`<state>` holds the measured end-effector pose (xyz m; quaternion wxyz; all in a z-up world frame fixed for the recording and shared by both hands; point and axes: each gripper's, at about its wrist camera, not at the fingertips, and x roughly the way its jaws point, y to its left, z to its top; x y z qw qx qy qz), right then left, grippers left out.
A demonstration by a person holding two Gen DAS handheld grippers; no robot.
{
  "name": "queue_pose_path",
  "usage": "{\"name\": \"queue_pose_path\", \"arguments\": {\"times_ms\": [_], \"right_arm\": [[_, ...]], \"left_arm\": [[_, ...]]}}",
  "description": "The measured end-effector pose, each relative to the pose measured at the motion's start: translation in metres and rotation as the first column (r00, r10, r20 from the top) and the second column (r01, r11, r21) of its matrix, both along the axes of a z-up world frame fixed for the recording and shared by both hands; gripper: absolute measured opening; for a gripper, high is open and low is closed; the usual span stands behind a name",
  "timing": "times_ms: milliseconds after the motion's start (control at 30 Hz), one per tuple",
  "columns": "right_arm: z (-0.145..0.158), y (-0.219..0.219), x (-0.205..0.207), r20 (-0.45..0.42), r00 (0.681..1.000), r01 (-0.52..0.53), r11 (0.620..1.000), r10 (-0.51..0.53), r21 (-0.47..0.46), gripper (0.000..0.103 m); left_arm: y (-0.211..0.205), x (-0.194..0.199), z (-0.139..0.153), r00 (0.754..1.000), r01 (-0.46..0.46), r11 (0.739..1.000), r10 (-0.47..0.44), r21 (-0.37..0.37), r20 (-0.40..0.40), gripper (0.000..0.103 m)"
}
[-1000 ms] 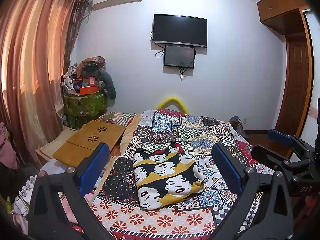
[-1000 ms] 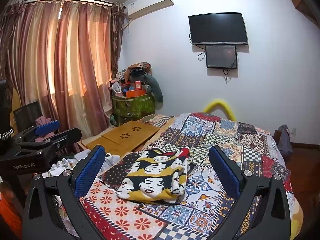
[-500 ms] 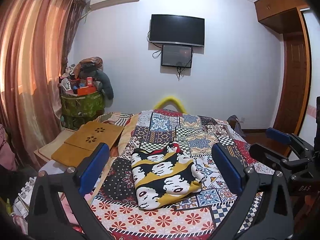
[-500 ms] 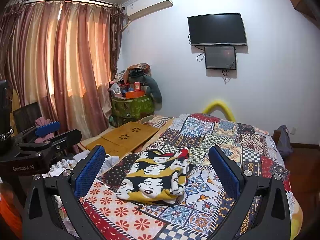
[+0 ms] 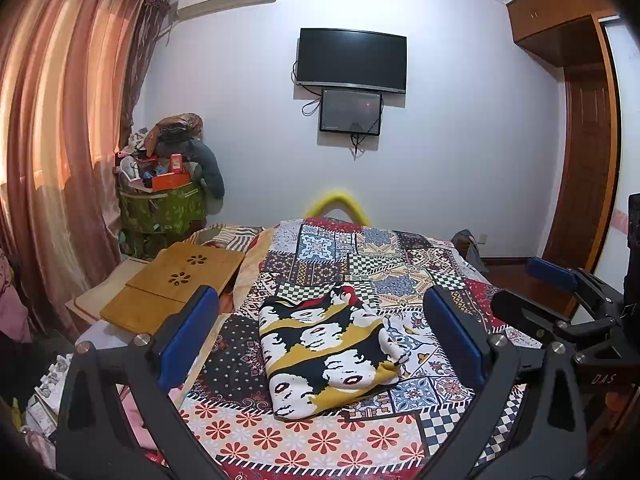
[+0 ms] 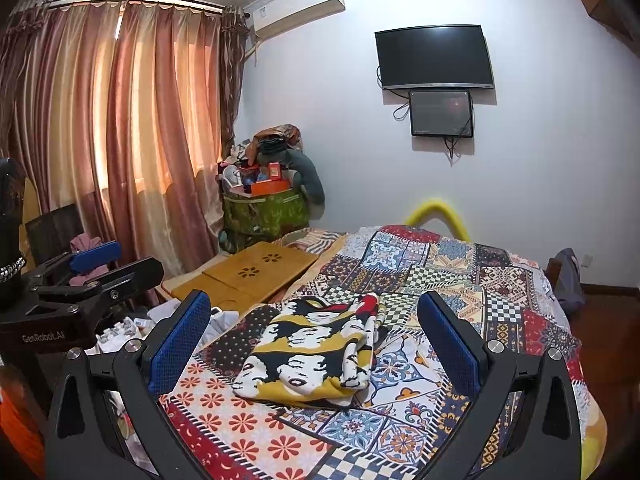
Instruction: Fold small clothes
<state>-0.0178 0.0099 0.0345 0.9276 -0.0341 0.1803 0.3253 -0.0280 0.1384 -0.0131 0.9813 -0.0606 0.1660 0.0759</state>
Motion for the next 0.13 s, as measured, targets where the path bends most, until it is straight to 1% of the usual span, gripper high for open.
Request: {"name": "queue_pose_path", "arguments": {"times_ms": [133], "right_arm": [[0.0001,0.0024,-0.001,-0.003,1.0,0.003,1.0,-0.003,-0.001,0.103]], "left_arm": [[0.0012,0.0012,-0.0001,1.0,0.006,1.0,-0.006,-0.007,-0.003,0.103]]}}
